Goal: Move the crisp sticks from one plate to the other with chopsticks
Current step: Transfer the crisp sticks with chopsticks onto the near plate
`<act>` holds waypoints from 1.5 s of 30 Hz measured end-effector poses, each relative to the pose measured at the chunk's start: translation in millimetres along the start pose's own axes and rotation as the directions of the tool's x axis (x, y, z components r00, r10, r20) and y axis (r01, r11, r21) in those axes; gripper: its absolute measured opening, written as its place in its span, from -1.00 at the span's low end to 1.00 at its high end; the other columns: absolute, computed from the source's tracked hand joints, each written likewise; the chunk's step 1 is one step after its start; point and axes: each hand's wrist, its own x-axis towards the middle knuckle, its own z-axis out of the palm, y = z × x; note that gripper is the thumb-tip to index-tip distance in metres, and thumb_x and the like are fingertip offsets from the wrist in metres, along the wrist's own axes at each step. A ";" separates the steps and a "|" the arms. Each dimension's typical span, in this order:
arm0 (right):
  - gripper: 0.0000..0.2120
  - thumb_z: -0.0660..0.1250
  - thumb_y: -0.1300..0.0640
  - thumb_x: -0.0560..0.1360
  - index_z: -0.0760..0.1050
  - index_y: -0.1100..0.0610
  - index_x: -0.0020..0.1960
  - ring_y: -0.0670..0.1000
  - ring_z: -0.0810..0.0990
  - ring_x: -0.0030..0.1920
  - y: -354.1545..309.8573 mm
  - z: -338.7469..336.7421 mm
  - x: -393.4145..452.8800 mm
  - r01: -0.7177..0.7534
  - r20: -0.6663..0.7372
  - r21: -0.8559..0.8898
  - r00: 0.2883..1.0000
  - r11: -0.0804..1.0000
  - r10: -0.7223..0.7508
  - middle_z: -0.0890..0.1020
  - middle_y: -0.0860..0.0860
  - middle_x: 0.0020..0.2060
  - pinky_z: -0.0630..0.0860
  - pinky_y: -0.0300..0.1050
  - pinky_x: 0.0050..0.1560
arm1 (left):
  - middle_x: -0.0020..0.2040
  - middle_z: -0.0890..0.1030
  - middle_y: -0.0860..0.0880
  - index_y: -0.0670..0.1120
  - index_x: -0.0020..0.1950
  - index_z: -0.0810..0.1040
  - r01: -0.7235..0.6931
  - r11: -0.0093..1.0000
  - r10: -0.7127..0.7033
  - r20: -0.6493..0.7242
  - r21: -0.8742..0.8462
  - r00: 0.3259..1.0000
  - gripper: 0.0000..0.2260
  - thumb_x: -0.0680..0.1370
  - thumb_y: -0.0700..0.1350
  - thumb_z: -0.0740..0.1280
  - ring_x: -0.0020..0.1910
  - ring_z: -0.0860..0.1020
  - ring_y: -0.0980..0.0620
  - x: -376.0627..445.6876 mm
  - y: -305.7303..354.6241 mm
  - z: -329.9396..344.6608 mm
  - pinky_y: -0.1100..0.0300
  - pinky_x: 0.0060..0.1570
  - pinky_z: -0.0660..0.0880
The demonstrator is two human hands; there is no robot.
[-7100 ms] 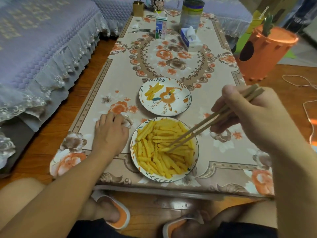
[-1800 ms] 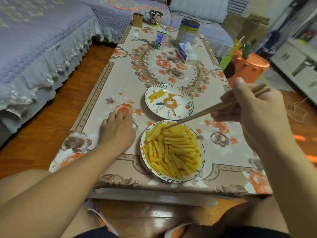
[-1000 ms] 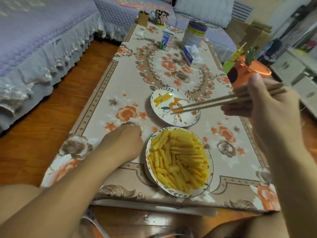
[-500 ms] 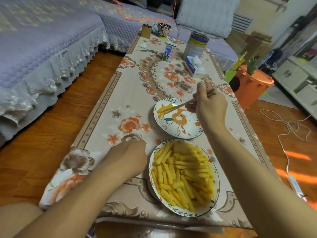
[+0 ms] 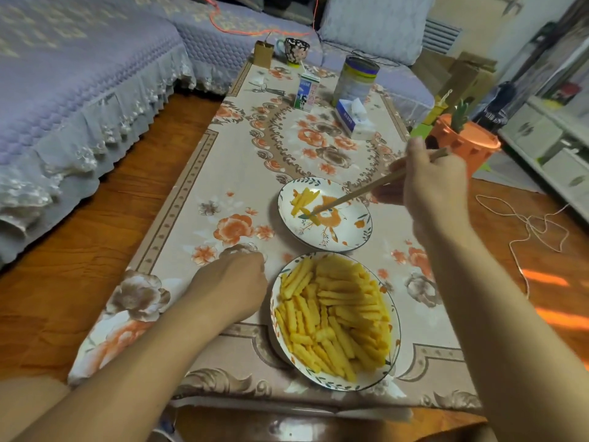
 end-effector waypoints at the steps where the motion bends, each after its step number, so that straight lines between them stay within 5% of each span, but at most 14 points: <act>1: -0.61 0.17 0.01 0.72 0.52 0.22 -0.15 0.07 0.69 -0.40 -7.2 -13.1 -5.5 -0.038 -0.002 0.056 0.999 0.998 0.038 0.63 0.11 -0.34 0.72 0.13 -0.19 | -0.10 0.41 0.03 0.00 -0.12 0.42 -0.007 1.000 0.007 -0.006 0.004 1.000 -0.84 0.64 -0.12 0.12 -0.11 0.41 -0.06 -0.8 -0.1 1.1 0.08 -0.28 0.27; 8: -0.56 0.18 -0.02 0.71 0.52 0.28 -0.16 0.17 0.68 -0.40 -20.0 -76.1 -62.3 -0.176 0.125 0.091 0.978 0.980 0.164 0.63 0.13 -0.46 0.71 0.04 -0.29 | -0.07 0.45 0.01 0.03 -0.15 0.41 -0.013 1.000 0.013 -0.021 0.007 1.000 -0.84 0.62 -0.12 0.14 -0.05 0.46 -0.06 -1.8 -0.5 6.4 0.07 -0.21 0.40; 15: -0.57 0.26 0.01 0.65 0.58 0.38 -0.12 0.24 0.71 -0.38 -11.4 -78.4 -96.7 -0.119 0.209 -0.057 0.969 0.991 0.128 0.66 0.29 -0.39 0.70 0.01 -0.36 | -0.09 0.43 0.02 0.04 -0.17 0.37 -0.010 0.999 0.009 0.021 0.033 1.000 -0.83 0.61 -0.11 0.14 -0.08 0.44 -0.07 -0.5 1.5 4.7 0.07 -0.25 0.32; 20: -0.61 0.22 0.02 0.69 0.56 0.26 -0.17 0.19 0.71 -0.37 -20.3 -83.1 -74.7 -0.002 0.090 0.079 0.996 0.997 -0.005 0.67 0.16 -0.43 0.70 0.01 -0.31 | 0.10 0.52 0.00 0.02 0.06 0.50 -0.023 0.998 0.021 0.030 0.051 0.999 -0.83 0.64 -0.12 0.12 0.07 0.50 -0.08 -4.7 2.6 5.8 0.07 -0.12 0.42; 23: -0.65 0.20 0.02 0.70 0.58 0.20 -0.12 0.14 0.74 -0.27 -12.4 -61.5 -47.9 0.032 0.037 0.112 0.999 0.993 -0.036 0.70 0.10 -0.37 0.71 -0.03 -0.20 | 0.18 0.53 -0.01 0.03 0.14 0.50 -0.018 0.998 0.016 0.035 0.060 0.999 -0.79 0.63 -0.12 0.10 0.12 0.50 -0.10 -4.9 2.6 7.3 0.07 -0.09 0.42; 30: -0.63 0.23 -0.03 0.70 0.60 0.19 -0.12 0.07 0.74 -0.34 24.5 30.3 -0.2 0.100 0.005 -0.027 0.995 0.995 -0.100 0.71 0.10 -0.36 0.71 0.15 -0.12 | 0.06 0.52 -0.03 0.02 -0.04 0.43 -0.009 0.998 0.006 0.051 0.056 0.999 -0.88 0.62 -0.11 0.12 0.05 0.50 -0.11 0.8 2.5 6.5 0.06 -0.13 0.43; 37: -0.44 0.13 -0.16 0.67 0.50 0.10 -0.39 0.10 0.70 -0.35 38.3 66.9 20.7 0.171 0.003 -0.170 0.985 0.970 -0.173 0.65 0.03 -0.49 0.58 0.36 0.17 | 0.05 0.50 -0.04 0.01 -0.03 0.43 -0.016 0.999 0.014 0.051 0.038 0.999 -0.89 0.60 -0.15 0.14 0.06 0.48 -0.10 3.7 -0.4 6.1 0.05 -0.13 0.44; 41: -0.50 0.12 -0.10 0.71 0.54 0.18 -0.23 0.14 0.71 -0.36 29.8 41.7 20.8 0.090 -0.068 -0.152 0.993 0.984 -0.101 0.68 0.13 -0.37 0.67 0.24 -0.11 | 0.05 0.51 -0.03 0.00 0.00 0.45 -0.033 0.999 0.031 0.052 0.038 0.998 -0.88 0.62 -0.12 0.13 0.06 0.49 -0.10 3.9 -2.9 6.0 0.05 -0.11 0.47; 45: -0.61 0.14 0.01 0.73 0.49 0.22 -0.15 0.11 0.69 -0.38 3.9 -11.1 8.9 -0.050 -0.050 0.113 0.997 0.992 0.056 0.63 0.12 -0.35 0.72 0.11 -0.18 | -0.02 0.48 -0.01 0.01 -0.06 0.44 -0.036 0.999 0.034 0.058 0.030 0.998 -0.87 0.62 -0.12 0.13 0.00 0.49 -0.11 4.6 -3.7 5.9 0.07 -0.19 0.37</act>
